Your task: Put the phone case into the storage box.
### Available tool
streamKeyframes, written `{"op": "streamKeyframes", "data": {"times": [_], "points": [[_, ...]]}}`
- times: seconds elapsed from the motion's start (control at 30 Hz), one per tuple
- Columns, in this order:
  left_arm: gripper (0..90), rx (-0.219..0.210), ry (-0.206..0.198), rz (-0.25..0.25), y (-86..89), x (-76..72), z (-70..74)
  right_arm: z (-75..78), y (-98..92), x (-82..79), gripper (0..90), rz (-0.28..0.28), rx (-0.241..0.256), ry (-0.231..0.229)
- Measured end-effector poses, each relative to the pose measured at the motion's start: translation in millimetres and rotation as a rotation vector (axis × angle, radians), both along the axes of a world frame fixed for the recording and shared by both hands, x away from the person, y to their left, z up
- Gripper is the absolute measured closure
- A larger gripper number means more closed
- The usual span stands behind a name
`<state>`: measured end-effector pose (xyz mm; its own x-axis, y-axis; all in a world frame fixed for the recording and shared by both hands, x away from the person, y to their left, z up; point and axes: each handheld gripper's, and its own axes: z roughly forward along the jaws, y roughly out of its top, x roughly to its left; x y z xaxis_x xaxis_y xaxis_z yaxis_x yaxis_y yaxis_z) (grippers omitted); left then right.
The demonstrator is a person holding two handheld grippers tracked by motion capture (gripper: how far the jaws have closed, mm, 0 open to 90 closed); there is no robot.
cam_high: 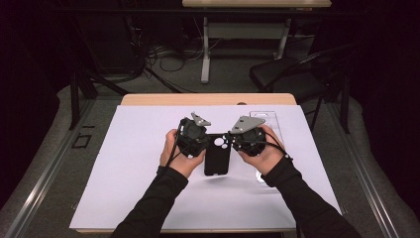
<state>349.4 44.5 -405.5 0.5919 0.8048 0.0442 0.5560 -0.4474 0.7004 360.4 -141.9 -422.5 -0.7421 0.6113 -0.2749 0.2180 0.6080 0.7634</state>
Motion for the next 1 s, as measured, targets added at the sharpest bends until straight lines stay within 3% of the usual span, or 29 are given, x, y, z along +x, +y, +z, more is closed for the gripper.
{"op": "streamKeyframes", "data": {"times": [0.43, 1.0], "points": [[83.4, 0.019, -0.015, -0.006, -3.6, -2.8, -1.0, -0.2, 0.6, 1.7, 79.5, -0.015, -0.011, 0.029], [83.1, 0.009, -0.015, -0.014, -3.7, -3.4, -1.9, 0.5, 0.5, 1.5, 80.8, -0.023, -0.032, 0.023]]}}
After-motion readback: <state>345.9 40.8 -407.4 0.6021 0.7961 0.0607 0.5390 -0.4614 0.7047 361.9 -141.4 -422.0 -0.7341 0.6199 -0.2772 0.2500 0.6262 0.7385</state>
